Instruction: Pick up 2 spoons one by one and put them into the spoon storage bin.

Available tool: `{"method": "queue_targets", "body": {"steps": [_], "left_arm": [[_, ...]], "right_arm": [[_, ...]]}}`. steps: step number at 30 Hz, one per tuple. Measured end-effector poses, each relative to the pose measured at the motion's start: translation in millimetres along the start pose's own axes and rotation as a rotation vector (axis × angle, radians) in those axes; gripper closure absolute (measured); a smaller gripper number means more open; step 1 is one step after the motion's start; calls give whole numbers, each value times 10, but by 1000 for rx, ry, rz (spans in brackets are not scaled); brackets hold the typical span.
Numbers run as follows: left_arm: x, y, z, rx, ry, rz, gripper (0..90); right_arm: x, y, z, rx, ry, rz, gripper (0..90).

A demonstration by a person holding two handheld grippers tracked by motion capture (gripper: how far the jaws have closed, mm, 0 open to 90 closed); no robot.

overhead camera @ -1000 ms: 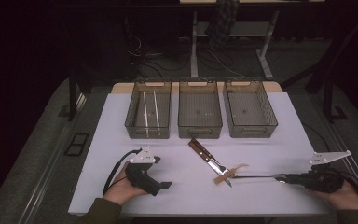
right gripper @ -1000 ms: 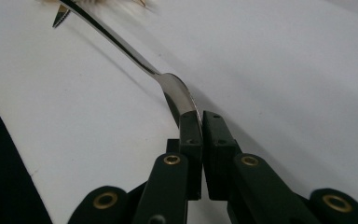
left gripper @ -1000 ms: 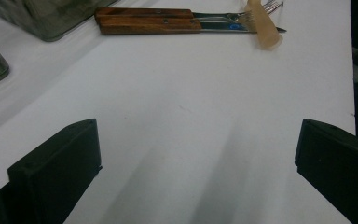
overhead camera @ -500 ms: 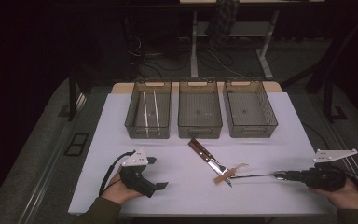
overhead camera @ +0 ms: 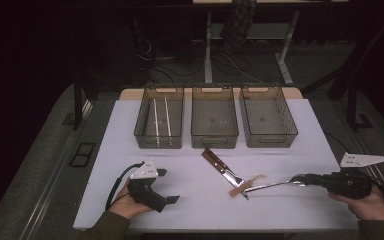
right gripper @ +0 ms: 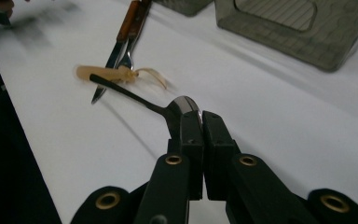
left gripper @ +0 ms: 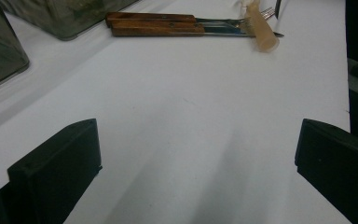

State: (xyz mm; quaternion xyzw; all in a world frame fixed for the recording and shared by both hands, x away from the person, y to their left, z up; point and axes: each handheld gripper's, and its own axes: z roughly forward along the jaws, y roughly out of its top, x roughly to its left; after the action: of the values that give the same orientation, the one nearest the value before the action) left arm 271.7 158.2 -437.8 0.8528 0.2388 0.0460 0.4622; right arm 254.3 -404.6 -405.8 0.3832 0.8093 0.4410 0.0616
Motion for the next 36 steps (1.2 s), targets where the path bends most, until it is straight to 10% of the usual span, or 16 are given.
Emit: {"method": "queue_targets", "body": {"steps": [36], "left_arm": [[2,4,15,6,-5,-8,0]], "right_arm": [[-3,526,181,-188,-75,36,881]]}}
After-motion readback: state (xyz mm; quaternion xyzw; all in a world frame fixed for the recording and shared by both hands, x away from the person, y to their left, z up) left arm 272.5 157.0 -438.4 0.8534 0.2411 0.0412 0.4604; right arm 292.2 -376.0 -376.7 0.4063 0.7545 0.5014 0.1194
